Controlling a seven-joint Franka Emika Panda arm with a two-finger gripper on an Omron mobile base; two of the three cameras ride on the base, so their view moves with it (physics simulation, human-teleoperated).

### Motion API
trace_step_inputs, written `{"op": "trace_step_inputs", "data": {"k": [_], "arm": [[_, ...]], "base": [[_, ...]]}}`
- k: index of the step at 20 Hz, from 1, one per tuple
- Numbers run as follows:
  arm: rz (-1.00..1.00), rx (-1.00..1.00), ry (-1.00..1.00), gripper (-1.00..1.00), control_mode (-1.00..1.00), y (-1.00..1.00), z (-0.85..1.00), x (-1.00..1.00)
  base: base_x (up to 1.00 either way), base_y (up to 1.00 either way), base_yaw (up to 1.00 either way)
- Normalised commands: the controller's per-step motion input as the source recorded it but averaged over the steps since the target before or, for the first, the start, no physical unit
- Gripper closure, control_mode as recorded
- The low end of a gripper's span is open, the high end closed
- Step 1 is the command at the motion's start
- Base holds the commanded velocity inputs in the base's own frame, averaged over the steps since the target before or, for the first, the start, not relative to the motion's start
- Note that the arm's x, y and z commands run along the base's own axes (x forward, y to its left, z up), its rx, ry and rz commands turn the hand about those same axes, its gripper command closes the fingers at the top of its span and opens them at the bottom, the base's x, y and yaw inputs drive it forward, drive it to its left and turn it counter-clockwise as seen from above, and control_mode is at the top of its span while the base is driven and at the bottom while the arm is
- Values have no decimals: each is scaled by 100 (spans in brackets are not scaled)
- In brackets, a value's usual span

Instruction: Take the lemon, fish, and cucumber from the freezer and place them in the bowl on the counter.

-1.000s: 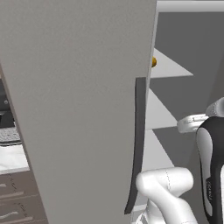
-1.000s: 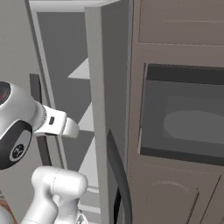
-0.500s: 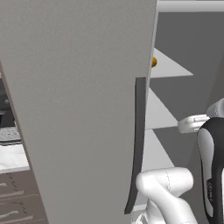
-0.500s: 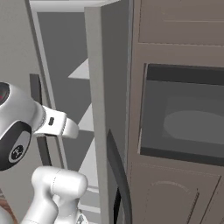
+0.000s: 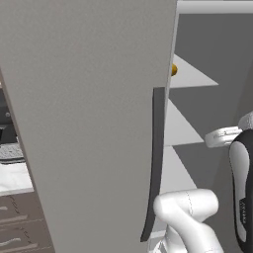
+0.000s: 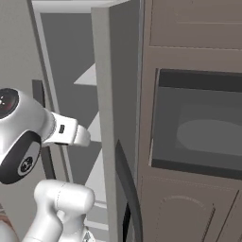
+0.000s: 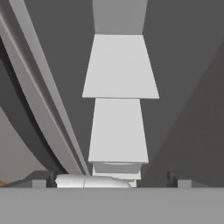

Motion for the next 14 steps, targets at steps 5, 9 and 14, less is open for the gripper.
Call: {"op": "trace_step_inputs", "data": {"k": [5, 9, 14], "arm": [[4, 0, -2, -100, -100, 0, 25, 15], [4, 0, -1, -100, -100, 0, 32, 23], [2, 0, 0, -100, -100, 0, 33, 18]], "base": [[0, 0, 0], [0, 0, 0], [0, 0, 0]]}}
